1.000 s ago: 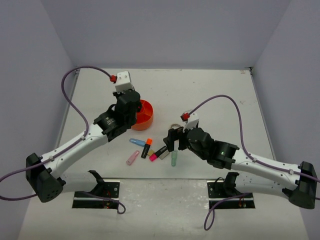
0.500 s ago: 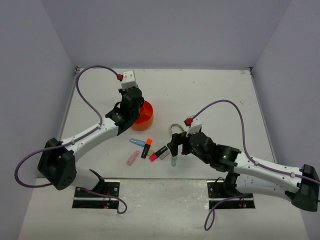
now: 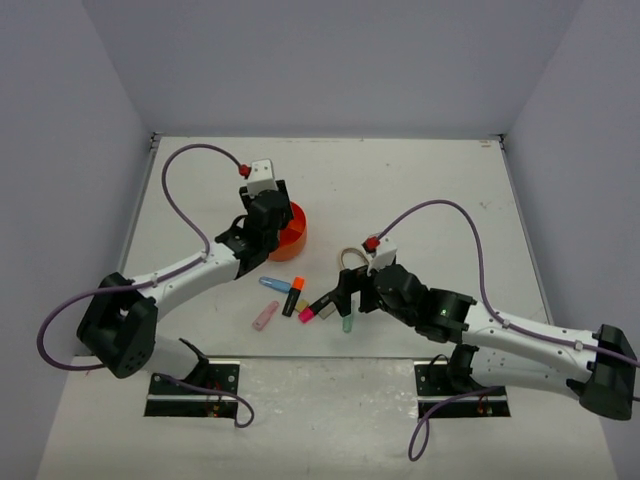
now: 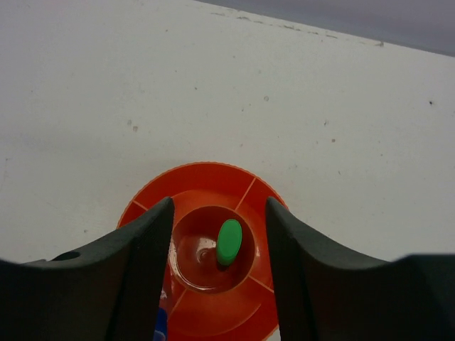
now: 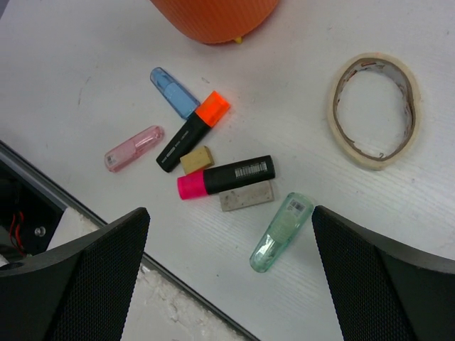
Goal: Sort the stationery into containers
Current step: Place the pen in the storage box, then pick up the pen from the center of the board.
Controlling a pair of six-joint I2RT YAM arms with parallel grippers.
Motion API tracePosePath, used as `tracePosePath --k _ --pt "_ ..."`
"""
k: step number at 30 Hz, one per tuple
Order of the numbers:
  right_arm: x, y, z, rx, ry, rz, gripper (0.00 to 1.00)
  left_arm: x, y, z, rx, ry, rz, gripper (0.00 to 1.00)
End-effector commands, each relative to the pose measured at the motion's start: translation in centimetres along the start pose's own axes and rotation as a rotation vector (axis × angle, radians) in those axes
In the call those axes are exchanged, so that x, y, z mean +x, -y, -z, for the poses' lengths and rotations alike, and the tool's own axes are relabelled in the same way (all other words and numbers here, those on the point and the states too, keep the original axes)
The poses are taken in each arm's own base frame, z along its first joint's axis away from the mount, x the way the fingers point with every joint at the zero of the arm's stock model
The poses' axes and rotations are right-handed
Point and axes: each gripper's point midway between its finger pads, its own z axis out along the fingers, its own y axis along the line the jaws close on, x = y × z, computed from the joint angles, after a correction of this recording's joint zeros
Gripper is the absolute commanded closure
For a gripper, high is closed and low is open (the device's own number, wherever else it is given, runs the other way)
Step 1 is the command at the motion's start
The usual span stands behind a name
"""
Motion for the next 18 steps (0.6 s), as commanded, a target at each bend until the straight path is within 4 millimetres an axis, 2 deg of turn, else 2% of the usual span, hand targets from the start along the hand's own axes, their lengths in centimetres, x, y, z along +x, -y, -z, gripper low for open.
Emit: tracePosePath --k 1,4,5,9,10,12,14,16,18 --pt "0.8 -1.5 -0.9 -0.037 -0.044 -0.089 0.01 -4.6 0.3 2.2 0.043 0.066 0.106 0.38" --pt "1.8 -1.3 -1.8 0.025 -0.114 -0.12 0.01 -6.8 0.2 4.4 0.094 0.09 0.165 0.27" --pt "2.0 -1.3 -2.1 0.045 -0.129 -0.132 0.01 -6.4 0.2 4.5 0.099 0.071 0.163 0.24" --pt "3.6 -1.1 -4.1 0.144 -0.22 -0.16 0.01 -7.8 -0.2 8.4 0.184 0.023 0.192 0.05" --pt "3.1 -1.1 -4.4 0.17 -0.208 -0.182 0.01 -7.7 -0.3 8.9 0.196 0.011 0.197 0.0" --pt "3.5 -1.1 -4.7 0.214 -0.221 -0.256 0.04 -7.5 -1.1 10.6 0.22 -0.017 0.194 0.0" --pt "3.5 -1.3 -5.2 0.229 -0.219 -0.301 0.15 -7.6 -1.7 11.8 0.239 -0.02 0.202 0.0" --pt "3.7 -1.5 -5.9 0.228 -0.213 -0.31 0.18 -6.5 -2.8 12.7 0.242 -0.048 0.185 0.0" --pt "3.6 -1.9 -6.6 0.219 -0.222 -0.263 0.18 -6.4 -3.4 14.0 0.271 -0.049 0.184 0.0"
